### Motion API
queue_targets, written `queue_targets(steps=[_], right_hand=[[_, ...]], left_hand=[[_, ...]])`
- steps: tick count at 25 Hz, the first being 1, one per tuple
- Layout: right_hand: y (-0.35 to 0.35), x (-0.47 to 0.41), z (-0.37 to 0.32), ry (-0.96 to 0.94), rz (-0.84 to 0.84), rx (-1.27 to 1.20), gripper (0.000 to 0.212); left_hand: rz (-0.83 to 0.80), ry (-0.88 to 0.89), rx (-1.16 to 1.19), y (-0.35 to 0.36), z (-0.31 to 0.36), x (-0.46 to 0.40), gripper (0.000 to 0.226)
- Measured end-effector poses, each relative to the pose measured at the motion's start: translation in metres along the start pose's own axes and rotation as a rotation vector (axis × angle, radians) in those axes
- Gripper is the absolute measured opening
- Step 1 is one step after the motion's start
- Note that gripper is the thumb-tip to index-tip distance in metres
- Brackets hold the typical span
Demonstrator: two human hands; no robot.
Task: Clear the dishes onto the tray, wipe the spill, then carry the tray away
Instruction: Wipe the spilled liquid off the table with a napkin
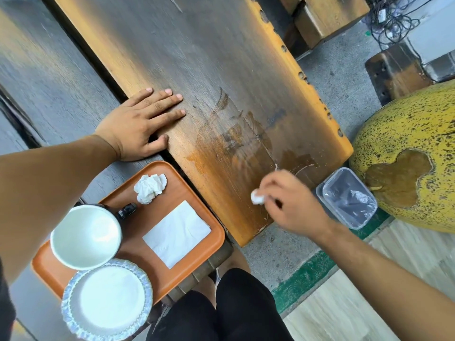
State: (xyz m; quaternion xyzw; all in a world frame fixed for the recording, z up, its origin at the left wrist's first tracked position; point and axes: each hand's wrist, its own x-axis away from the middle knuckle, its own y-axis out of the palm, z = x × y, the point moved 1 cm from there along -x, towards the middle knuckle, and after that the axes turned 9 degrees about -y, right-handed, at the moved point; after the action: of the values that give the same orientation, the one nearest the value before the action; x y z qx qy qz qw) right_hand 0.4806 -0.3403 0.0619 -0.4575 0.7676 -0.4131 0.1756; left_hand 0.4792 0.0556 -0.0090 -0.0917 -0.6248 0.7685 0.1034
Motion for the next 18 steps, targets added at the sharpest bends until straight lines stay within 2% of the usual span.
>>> queue_targets(steps=[3,5,7,10,12,13,16,18], right_hand=[[-0.013,-0.042,0.028,0.328,0.339,0.033,0.017],[-0.002,-0.034,0.031,0.461,0.391,0.019,0.019],[0.021,-0.001,0.010,0.444,0.318,0.016,0.018],[0.051,0.056,-0.034,0.212,0.076,-0.058,0.015],[0.054,0.069,-0.042,0.122,0.037,-0.126,0.013],[0.048,0.063,-0.037,0.174,0.094,-0.145,0.013],[0.007,0.023,0.006,0.536,0.430,-0.096,0.020],[-0.019,0.003,0.045,0.693,0.586,-0.042,0.023]], left_hand=[[0.000,-0.006,-0.001,0.001,0.002,0.000,0.066],[-0.004,-0.001,0.001,0.002,0.001,0.000,0.067],[-0.004,0.005,0.008,0.002,0.001,0.001,0.067],[0.003,0.005,0.013,0.003,0.001,0.002,0.067],[0.000,0.005,0.014,0.002,0.002,0.001,0.068],[-0.005,0.004,0.012,0.002,0.001,0.001,0.068],[-0.019,-0.003,0.005,0.002,0.001,0.001,0.069],[-0.017,-0.005,0.008,0.003,0.001,0.001,0.068]])
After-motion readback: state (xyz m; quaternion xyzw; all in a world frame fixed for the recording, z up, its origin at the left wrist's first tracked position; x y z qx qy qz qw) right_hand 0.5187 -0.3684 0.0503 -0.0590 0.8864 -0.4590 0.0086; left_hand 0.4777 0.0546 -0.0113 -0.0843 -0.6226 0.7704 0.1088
